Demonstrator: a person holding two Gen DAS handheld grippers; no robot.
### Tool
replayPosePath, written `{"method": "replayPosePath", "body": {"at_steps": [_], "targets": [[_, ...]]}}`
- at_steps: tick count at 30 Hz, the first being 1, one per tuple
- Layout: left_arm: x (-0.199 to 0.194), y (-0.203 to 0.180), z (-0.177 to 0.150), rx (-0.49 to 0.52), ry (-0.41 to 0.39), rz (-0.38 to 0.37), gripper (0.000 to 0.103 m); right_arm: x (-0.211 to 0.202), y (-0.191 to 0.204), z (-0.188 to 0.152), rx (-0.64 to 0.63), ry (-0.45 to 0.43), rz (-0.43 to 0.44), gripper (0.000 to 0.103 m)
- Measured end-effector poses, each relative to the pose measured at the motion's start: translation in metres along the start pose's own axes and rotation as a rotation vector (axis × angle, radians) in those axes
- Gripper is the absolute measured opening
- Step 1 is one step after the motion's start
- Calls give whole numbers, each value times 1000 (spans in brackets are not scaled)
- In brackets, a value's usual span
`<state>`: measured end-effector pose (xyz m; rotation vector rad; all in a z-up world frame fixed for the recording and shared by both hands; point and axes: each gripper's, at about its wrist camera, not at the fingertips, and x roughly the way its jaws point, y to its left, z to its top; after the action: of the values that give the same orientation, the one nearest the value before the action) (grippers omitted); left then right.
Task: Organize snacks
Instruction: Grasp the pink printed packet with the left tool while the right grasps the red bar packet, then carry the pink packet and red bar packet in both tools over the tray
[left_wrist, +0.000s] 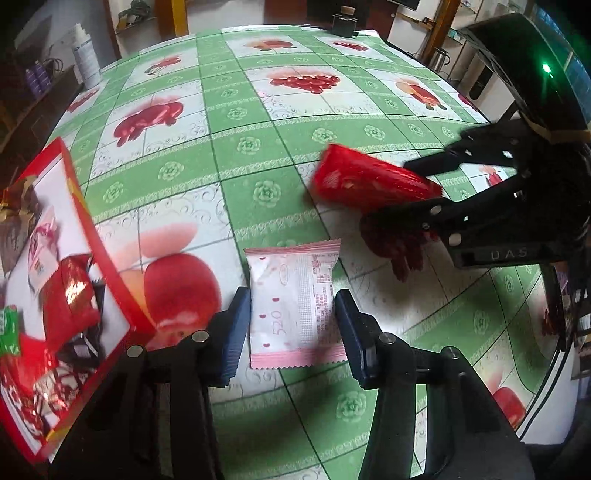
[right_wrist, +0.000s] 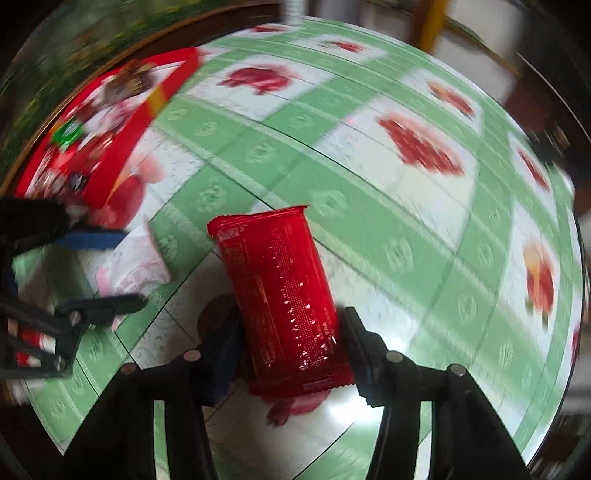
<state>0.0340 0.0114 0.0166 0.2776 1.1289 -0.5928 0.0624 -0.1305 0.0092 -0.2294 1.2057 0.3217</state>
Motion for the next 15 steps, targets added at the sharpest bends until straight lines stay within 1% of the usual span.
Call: {"method": "replayPosePath", "body": {"at_steps": [3,5,7,8,10,12,15], "targets": [[-5,4,-8,-20,-7,4,46,-5,-2,-13,203,-16,-56,56],[-7,8,-12,-38,-13,4,46,-10,3,-25,285,-56,-68,56],[-9,11,-15,-54,-16,-1,46,-13,15,-36,308,-101,-107,56],[-10,12,-16,-62,-15,0,44,-14,20,-40,312,-117,-120,56],[-11,13,-17,-75,-15,-1,44,-17,26,-44,325,-133,-116,55],[-13,16,-19,-98,-21,-23,43,-19,27,-46,340,-139,-101,55],[-15,19,-22,-123,-30,-43,41,-20,24,-45,343,-158,-47,54]]}}
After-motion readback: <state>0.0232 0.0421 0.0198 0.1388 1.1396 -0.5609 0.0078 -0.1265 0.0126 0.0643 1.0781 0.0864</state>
